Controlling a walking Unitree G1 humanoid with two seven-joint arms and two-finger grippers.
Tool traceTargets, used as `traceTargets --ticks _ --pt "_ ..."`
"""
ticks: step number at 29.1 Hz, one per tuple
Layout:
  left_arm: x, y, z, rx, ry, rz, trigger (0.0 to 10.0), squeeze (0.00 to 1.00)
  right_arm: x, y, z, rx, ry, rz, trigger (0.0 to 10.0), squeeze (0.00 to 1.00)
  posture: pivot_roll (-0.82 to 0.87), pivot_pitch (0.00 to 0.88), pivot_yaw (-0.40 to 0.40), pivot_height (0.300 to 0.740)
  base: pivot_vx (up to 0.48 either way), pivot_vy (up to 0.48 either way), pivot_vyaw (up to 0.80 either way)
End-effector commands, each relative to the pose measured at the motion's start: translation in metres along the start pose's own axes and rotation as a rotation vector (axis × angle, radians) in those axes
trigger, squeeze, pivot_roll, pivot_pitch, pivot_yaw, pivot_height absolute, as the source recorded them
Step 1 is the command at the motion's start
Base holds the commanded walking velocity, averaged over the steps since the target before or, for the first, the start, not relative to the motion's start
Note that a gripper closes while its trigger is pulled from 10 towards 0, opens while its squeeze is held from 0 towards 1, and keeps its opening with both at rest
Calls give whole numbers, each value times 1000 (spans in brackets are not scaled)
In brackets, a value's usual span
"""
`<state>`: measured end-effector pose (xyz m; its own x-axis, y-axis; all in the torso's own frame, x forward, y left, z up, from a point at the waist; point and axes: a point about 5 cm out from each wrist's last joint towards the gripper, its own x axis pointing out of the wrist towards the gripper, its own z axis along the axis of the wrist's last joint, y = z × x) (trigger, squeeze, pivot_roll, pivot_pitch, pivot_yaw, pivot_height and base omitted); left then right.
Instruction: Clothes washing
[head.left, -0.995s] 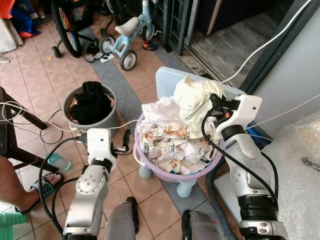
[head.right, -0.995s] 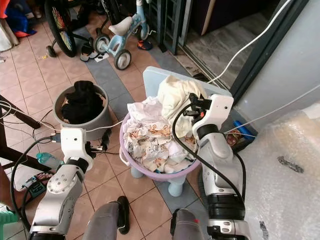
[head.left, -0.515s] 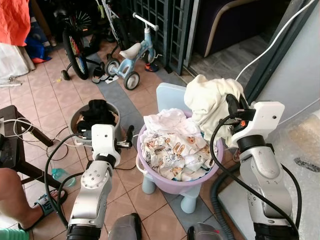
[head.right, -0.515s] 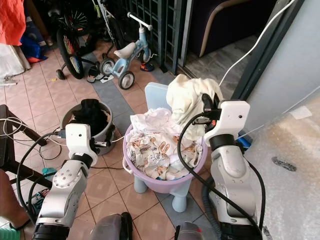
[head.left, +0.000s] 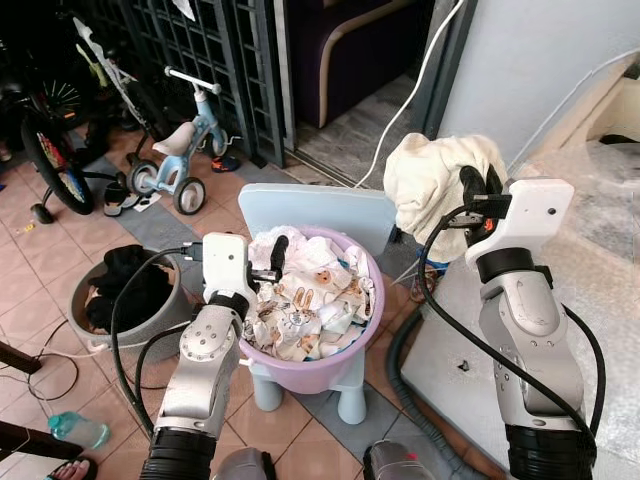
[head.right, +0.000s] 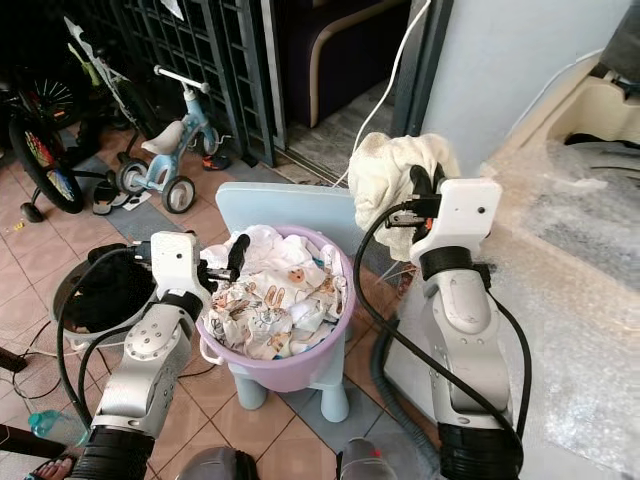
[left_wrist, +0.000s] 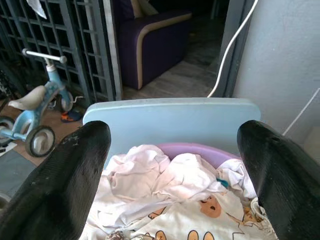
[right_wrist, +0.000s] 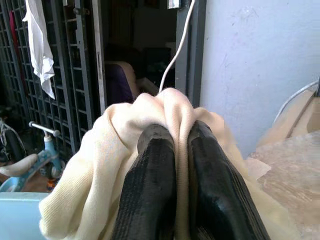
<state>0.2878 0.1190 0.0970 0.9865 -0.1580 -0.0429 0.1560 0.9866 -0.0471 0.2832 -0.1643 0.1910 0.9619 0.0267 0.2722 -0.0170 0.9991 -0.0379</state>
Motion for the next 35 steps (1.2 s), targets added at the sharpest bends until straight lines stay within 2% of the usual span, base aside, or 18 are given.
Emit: traceTargets --ticks 1,8,18,26,31,35 --pt "1 3 1 7 -8 3 10000 0 3 1 4 -3 -19 6 10000 0 -128 25 73 740 0 0 -800" --pt "1 2 2 6 -9 2 10000 0 3 1 4 -6 -19 8 10000 0 -128 28 73 740 0 0 -800" --pt "0 1 -4 -8 12 -3 10000 0 2 4 3 -1 -16 25 10000 0 -135 38 68 740 -336 0 0" --pt "0 1 -4 -21 8 -2 10000 0 3 5 2 3 -6 25 10000 0 -134 39 71 740 -111 0 0" --pt "1 2 -4 -27 6 -2 10000 0 3 5 1 5 -2 23 10000 0 -135 39 71 740 0 0 -730" --pt "0 0 -2 -62 -9 -41 10000 0 4 6 3 2 -8 24 10000 0 -139 37 72 740 0 0 -800"
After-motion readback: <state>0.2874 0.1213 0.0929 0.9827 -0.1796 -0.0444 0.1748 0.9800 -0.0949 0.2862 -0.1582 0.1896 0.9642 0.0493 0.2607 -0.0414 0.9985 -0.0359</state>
